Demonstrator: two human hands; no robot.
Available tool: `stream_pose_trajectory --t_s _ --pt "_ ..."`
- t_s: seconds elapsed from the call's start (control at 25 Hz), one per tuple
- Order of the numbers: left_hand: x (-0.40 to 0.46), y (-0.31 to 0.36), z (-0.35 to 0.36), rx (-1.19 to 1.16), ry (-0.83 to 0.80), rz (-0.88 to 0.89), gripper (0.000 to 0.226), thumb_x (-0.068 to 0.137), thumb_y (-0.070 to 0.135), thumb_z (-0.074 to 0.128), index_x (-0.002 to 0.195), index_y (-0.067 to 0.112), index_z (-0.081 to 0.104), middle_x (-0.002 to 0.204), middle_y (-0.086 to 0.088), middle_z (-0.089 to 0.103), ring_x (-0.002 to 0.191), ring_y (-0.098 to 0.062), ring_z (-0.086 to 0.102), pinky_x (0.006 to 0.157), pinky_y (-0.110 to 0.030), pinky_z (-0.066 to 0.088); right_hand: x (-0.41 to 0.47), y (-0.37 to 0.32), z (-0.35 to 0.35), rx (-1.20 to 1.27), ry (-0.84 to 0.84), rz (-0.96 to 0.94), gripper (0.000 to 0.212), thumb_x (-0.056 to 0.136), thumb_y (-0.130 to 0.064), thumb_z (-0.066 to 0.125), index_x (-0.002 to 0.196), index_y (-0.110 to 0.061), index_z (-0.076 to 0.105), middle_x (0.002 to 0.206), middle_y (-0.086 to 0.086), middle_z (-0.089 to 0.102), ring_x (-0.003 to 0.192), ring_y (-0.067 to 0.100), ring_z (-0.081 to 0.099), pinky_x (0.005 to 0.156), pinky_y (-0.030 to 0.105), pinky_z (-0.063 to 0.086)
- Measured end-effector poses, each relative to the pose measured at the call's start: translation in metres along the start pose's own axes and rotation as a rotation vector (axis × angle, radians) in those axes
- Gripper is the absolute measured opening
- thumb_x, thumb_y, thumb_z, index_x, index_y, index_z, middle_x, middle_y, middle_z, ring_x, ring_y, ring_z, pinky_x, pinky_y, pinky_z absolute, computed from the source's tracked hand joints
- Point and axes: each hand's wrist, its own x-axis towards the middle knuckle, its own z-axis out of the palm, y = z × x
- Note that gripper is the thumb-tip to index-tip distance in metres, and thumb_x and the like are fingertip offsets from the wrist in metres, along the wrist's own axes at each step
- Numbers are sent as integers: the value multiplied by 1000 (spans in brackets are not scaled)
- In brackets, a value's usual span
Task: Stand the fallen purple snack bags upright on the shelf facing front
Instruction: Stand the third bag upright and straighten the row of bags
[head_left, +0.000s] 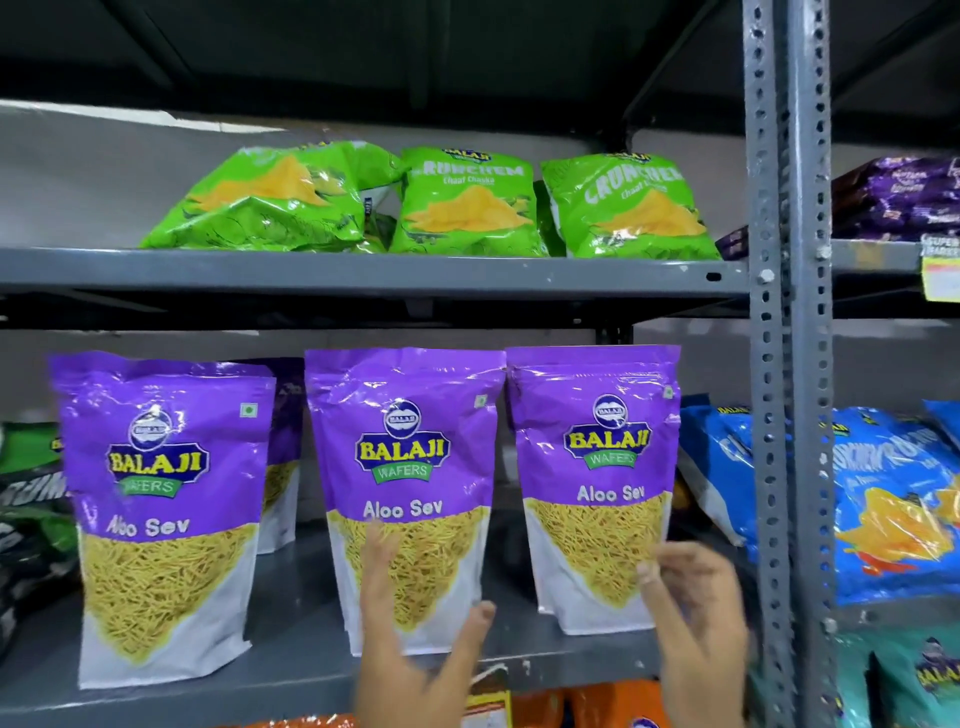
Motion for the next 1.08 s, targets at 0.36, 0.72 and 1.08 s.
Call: stream_pose_trajectory --t_s 0.36,0.72,1.08 --pt "63 -65 -76 113 -247 -423 78 39 64 92 107 54 56 109 24 75 107 -6 71 94 -38 56 -31 30 122 -96 -668 143 87 76 -29 84 146 -29 32 137 -29 46 129 -16 44 101 8 36" --pt "38 -28 -81 230 -208 -257 98 66 43 88 144 51 28 145 44 34 138 9 39 97 -4 39 -29 34 113 -51 -679 171 104 60 -41 92 145 -33 32 140 -19 53 129 -12 49 103 14 44" --pt "84 -48 -204 535 210 -405 149 32 52 91 153 36 5 156 -10 40 138 -31 48 108 -47 42 -23 35 119 125 -711 254 116 49 -15 97 140 -37 28 135 -17 51 126 2 50 111 36 36"
